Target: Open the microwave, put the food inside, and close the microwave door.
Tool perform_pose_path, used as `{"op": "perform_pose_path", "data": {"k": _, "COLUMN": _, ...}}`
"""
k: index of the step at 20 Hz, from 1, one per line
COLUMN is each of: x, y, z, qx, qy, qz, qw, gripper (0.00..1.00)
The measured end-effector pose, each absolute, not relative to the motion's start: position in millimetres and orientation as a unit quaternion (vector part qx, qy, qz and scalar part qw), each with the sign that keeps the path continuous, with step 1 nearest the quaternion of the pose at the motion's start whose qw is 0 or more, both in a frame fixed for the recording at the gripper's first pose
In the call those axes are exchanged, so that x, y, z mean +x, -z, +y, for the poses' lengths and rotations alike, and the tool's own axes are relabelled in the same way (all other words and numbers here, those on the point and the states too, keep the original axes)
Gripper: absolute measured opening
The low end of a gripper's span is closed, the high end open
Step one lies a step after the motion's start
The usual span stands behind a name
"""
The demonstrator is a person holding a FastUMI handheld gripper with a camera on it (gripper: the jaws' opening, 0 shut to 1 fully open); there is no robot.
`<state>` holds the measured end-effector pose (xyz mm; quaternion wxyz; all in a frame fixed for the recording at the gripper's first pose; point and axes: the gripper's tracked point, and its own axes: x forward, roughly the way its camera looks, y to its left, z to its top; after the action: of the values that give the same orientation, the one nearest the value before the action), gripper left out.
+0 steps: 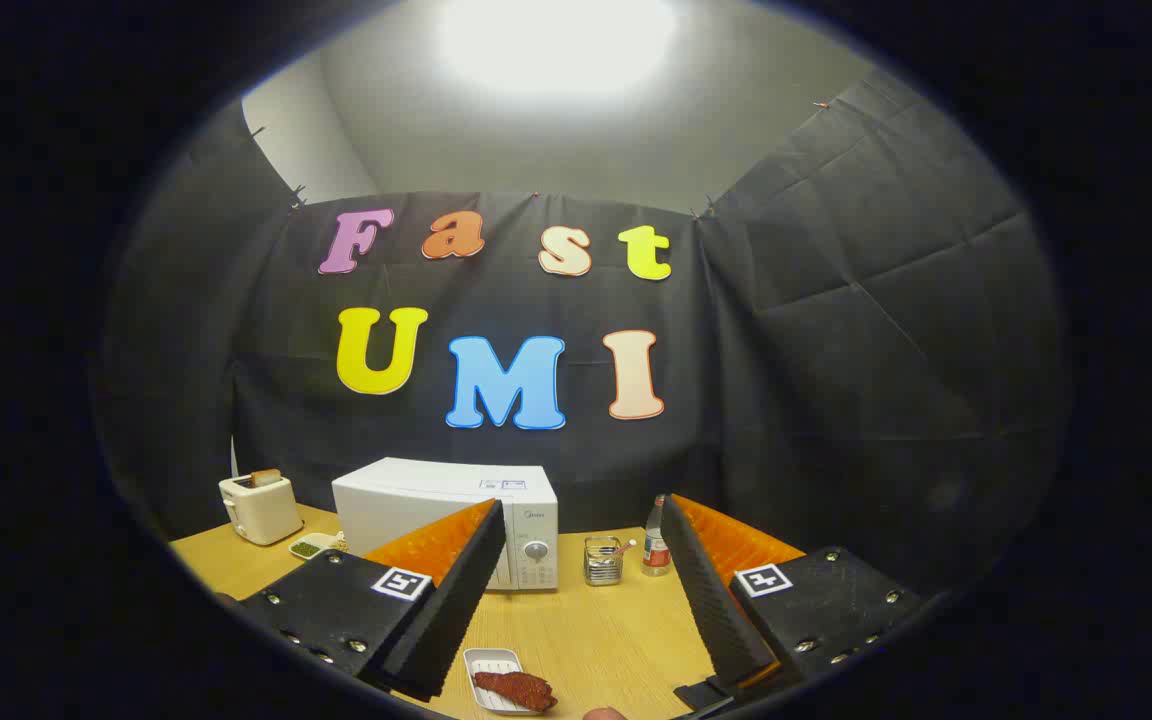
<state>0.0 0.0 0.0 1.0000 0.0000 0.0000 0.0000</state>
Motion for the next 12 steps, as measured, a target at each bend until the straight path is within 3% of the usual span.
{"op": "perform_pose_path", "data": {"k": 12, "x": 19.1, "y": 14.7, "z": 3.9, "qx": 0.019, "qy": -0.022, "qz": 0.006, "qw": 1.0, "gripper": 0.95}}
